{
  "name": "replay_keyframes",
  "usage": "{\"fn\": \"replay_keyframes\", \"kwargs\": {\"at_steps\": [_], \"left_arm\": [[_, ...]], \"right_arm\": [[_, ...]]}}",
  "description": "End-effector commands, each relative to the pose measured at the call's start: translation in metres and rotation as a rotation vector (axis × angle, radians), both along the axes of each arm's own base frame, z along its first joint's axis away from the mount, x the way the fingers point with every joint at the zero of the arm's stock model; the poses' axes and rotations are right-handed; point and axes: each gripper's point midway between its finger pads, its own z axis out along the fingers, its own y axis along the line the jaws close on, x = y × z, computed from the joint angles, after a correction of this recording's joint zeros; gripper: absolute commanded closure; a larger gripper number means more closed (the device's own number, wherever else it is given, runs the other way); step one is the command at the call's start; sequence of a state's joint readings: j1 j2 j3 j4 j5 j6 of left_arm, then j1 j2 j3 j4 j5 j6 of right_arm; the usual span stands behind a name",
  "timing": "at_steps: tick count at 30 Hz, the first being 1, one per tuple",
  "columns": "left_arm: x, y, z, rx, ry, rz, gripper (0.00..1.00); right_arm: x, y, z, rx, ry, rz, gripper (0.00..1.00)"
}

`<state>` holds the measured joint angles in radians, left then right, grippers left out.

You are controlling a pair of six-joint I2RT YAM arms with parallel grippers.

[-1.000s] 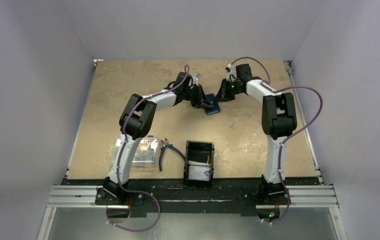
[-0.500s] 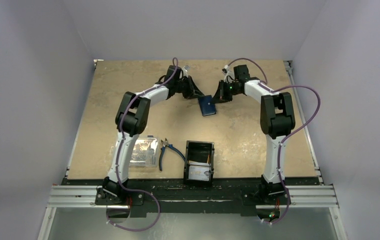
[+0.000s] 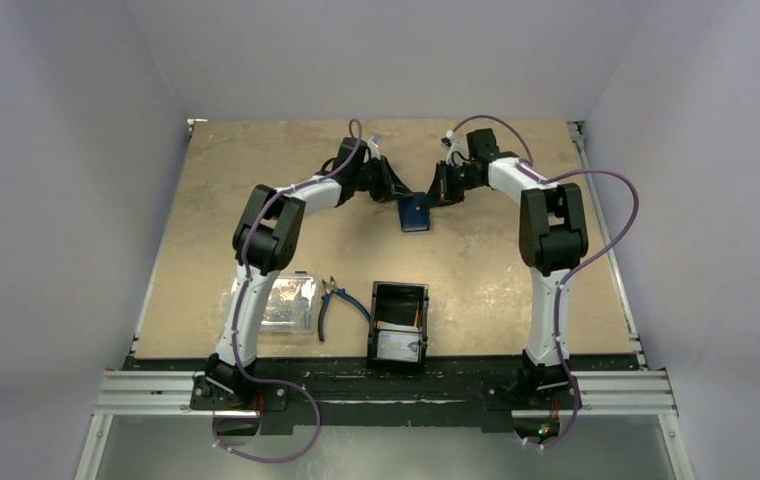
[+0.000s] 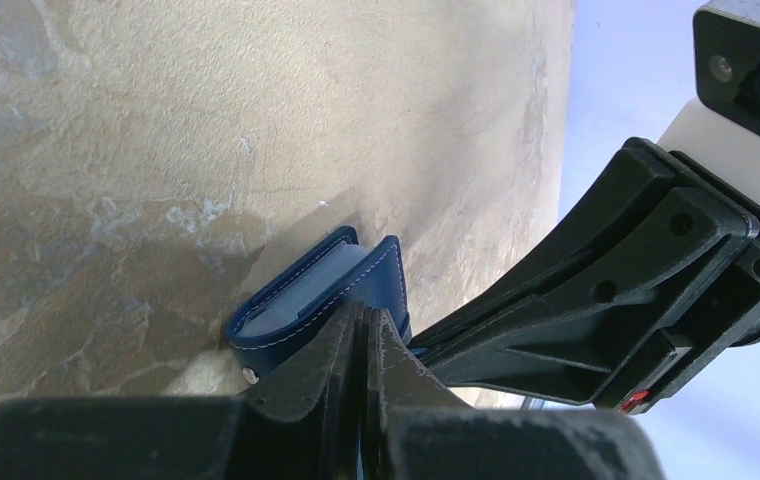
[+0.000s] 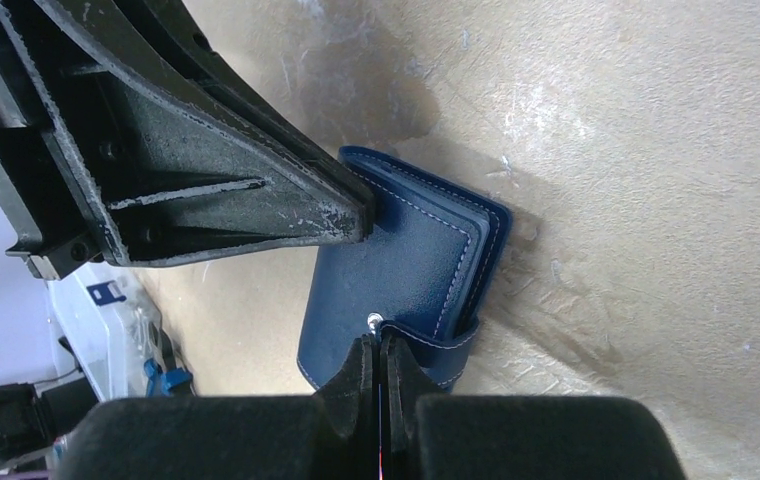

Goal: Put the credit cards into the card holder
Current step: Close the card holder at the center of the board.

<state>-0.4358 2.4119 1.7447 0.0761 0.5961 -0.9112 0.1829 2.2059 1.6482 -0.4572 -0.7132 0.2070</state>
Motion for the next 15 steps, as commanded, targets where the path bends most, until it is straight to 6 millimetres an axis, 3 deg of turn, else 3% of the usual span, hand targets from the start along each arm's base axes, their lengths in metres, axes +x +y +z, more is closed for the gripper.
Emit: {"fn": "replay_keyframes", "kwargs": {"at_steps": [1,13,15], "left_arm": [[-0.036,-0.003,-0.046,0.098,0.129,-0.01,1.0],[-0.041,-0.011,-0.042,0.071,0.12,-0.027,1.0],[-0.042,-0.013,-0.033,0.046,0.114,-0.047,1.0]], "right_arm": [[-0.004,0.015,0.001,0.013,-0.012,0.084,1.0],[-0.002,0.021,-0.012,-0.105,0.02,0.057,1.0],[-0.001,0.019,-0.015,-0.122,0.025,0.049,1.0]]}}
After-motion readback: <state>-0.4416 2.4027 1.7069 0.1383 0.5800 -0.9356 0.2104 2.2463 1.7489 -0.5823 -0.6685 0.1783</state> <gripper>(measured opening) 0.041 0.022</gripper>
